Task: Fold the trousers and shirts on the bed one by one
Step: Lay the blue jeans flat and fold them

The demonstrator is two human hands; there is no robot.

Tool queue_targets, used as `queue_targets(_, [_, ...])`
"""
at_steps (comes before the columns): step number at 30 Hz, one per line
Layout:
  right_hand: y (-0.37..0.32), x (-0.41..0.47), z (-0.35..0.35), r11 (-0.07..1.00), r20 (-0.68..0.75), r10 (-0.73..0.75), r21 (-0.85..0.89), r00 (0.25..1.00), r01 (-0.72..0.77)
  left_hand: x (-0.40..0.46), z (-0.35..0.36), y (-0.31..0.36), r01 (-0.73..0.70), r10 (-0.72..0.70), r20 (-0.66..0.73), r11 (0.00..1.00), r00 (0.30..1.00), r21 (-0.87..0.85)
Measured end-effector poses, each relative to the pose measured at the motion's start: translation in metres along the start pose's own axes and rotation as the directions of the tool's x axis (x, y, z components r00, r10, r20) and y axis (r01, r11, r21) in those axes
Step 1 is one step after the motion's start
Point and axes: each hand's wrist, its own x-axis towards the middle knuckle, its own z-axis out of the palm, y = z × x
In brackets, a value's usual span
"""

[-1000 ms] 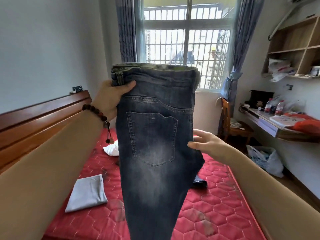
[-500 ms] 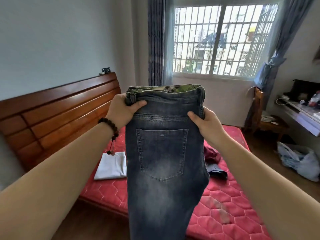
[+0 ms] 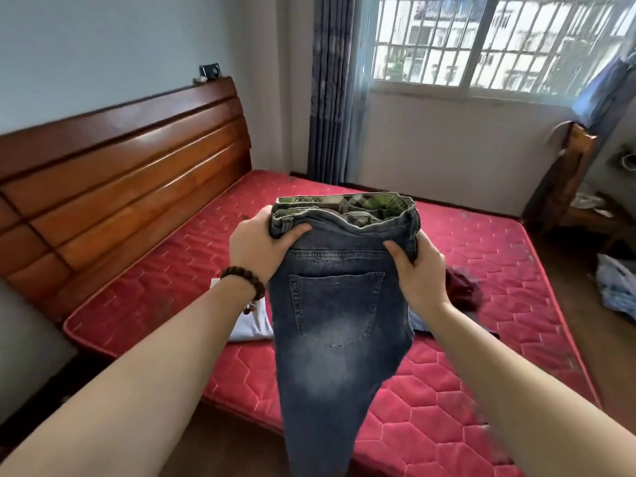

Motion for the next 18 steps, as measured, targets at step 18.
queue_targets(18, [0.189, 0.128, 0.162, 0.948, -0.012, 0.318, 0.023, 0.948, -0.318, 0.087, 0.222, -0.157, 0.326, -0.324, 0.041, 0.943, 0.945, -0.062])
